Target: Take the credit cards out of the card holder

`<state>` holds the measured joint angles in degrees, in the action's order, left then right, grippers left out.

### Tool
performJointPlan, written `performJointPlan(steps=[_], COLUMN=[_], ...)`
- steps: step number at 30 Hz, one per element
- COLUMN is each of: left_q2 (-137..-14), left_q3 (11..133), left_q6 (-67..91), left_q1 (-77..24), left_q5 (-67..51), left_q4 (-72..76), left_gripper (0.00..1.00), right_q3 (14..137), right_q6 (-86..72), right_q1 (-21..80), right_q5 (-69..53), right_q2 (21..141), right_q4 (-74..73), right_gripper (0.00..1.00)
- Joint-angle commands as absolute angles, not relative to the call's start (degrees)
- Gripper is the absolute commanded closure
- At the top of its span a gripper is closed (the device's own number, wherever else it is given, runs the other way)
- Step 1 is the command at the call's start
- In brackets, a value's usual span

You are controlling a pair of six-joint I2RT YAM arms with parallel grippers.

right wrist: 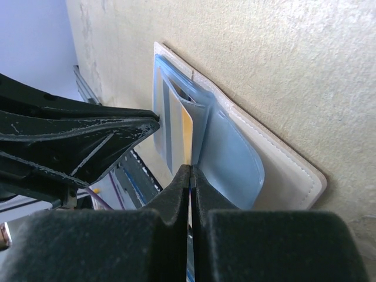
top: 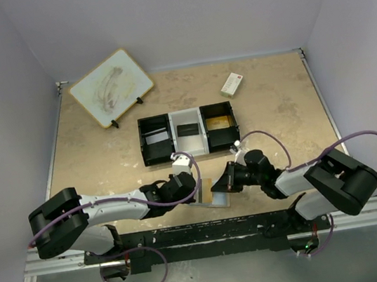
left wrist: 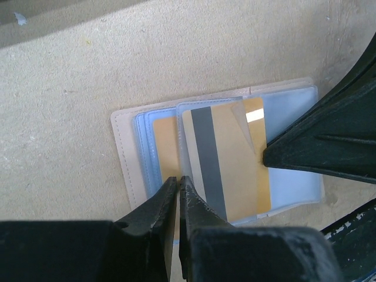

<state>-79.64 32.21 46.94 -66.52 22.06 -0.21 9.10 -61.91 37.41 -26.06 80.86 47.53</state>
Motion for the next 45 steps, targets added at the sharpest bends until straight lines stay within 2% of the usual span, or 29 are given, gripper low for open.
performJointPlan(steps=[1,4,11,18,23,31,33,38,45], left_q2=[-80.62,-80.13,-73.88,-79.11,-84.94,-82.01,-82.86,-83.02,-82.91], left_q3=[30.86,31.29,35.77,37.4,39.31,35.21,35.31,33.88,34.03], left_q6=[46.71,46.97,44.36,42.3,44.4,44.8,44.69,45.67,45.85], left_q1=[-66.56,-66.8,-67.76,-67.76,-68.08,-69.16,-69.17,-69.18,-69.17], left_q5=[23.46,23.33,23.39,17.86,19.43,20.35,19.96,19.33,20.79], left_q4=[-3.0,-2.52,-1.45,3.97,-1.64,-3.85,-4.43,-3.2,-4.53], left_gripper=[0.97,0.96,0.86,0.82,0.9,0.94,0.96,0.97,0.99], right_q3=[10.72,11.06,11.19,10.82,10.75,10.98,10.87,9.68,7.76], right_q6=[-59.36,-58.96,-59.24,-59.15,-59.24,-59.23,-59.61,-61.58,-63.82], right_q1=[36.89,36.8,36.68,36.65,36.63,36.59,36.61,36.62,36.64], right_q5=[-24.05,-23.86,-23.53,-22.82,-23.0,-23.73,-23.9,-23.88,-24.52], right_q2=[78.93,79.51,81.04,80.71,80.44,80.01,79.56,79.28,85.22], right_q4=[42.82,42.47,43.49,43.12,43.15,43.73,44.52,47.75,56.16], right_gripper=[1.0,1.0,1.0,1.0,1.0,1.0,0.97,0.82,0.79])
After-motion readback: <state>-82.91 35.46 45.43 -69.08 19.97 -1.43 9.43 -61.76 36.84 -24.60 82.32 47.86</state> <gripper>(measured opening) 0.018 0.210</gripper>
